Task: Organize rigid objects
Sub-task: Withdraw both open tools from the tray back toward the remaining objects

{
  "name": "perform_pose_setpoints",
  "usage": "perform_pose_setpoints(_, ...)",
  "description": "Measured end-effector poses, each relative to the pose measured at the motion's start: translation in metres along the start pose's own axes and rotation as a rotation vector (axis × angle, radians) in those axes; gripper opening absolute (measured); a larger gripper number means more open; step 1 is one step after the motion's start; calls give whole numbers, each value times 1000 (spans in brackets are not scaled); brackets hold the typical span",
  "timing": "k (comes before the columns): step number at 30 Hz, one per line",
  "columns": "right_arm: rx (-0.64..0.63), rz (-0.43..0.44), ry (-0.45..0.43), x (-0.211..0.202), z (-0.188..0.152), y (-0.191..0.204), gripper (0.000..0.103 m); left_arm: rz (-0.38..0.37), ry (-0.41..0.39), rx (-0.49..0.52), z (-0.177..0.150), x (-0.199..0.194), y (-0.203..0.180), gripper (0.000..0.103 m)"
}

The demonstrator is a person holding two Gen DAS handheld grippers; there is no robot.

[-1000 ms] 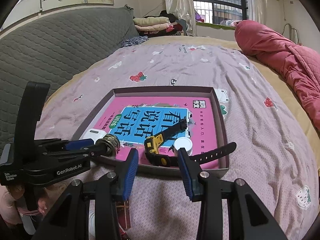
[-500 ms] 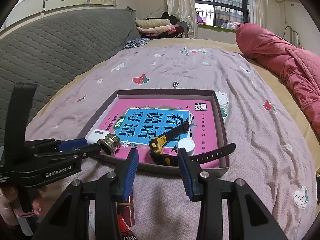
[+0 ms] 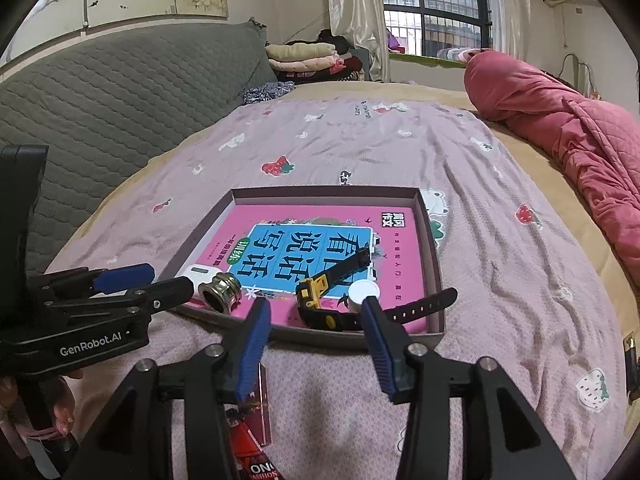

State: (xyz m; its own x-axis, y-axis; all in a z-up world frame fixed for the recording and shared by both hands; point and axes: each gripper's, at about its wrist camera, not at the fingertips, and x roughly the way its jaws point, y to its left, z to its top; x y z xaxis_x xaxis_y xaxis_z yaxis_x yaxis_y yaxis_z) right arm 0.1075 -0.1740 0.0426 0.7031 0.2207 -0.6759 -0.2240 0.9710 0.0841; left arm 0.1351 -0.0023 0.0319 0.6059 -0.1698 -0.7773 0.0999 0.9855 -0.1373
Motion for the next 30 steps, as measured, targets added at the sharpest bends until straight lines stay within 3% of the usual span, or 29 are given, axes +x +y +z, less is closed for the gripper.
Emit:
perform_pose_setpoints(13,-1,-15,8,-18,-14,-3,49,-16,-15,-6,-16,-28,3,57)
perform_pose_setpoints(17,-2,-24,-7,-27,-14,-3,49,-13,-25,-3,-19,-36,2,63)
perform_pose_setpoints(30,-25,-21,-11,-50,-25,4,50,-16,-28,12,-43,-61,-2,67)
